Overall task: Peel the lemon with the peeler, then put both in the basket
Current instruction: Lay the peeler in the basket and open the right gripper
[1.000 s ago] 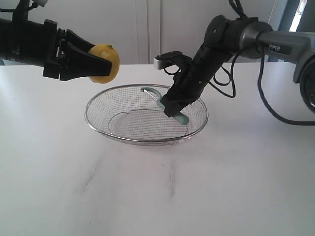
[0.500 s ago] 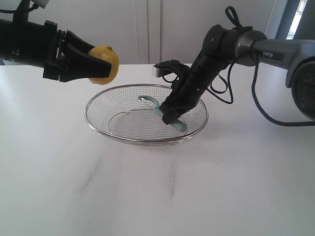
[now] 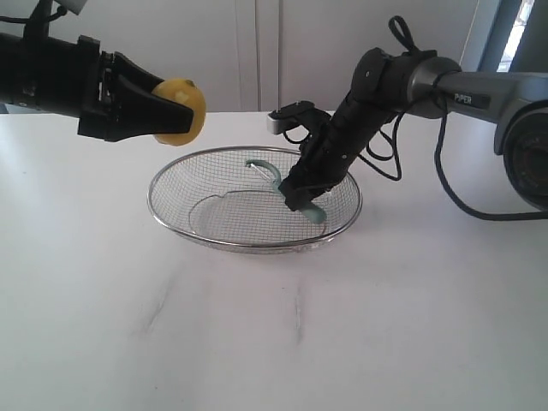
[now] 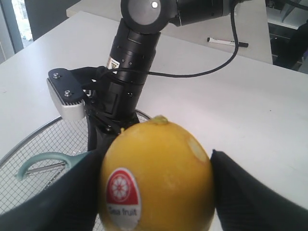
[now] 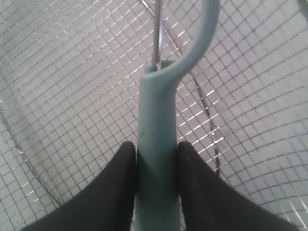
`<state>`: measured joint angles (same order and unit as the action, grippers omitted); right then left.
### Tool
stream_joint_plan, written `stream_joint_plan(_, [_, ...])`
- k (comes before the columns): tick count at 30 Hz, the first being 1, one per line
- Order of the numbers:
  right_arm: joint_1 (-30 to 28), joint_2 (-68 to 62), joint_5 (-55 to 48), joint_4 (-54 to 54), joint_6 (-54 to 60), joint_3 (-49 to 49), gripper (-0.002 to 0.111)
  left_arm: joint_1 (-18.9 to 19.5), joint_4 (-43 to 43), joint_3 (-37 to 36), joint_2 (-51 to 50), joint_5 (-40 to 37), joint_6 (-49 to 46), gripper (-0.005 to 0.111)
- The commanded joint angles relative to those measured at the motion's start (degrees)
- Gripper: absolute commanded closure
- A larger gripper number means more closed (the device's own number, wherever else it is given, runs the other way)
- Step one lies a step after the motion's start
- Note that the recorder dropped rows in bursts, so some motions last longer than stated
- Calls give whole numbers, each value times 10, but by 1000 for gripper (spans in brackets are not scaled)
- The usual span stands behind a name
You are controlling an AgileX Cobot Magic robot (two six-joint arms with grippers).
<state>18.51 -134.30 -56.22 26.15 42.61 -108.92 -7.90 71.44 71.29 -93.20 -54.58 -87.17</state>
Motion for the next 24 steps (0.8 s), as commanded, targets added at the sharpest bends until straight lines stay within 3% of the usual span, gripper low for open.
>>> stream_joint_plan(1, [-3, -1, -2, -2, 8, -2, 103, -2, 14, 1, 4, -5, 1, 107])
stream_joint_plan(7, [-3, -1, -2, -2, 7, -2, 76, -2, 14, 1, 4, -5, 1, 107])
stream_joint_plan(10, [-3, -1, -2, -1, 7, -2, 69, -2, 14, 1, 4, -5, 1, 107])
stream_joint_plan(24, [-3, 6, 0, 2, 4, -2, 67, -2, 14, 1, 4, 2, 1, 107])
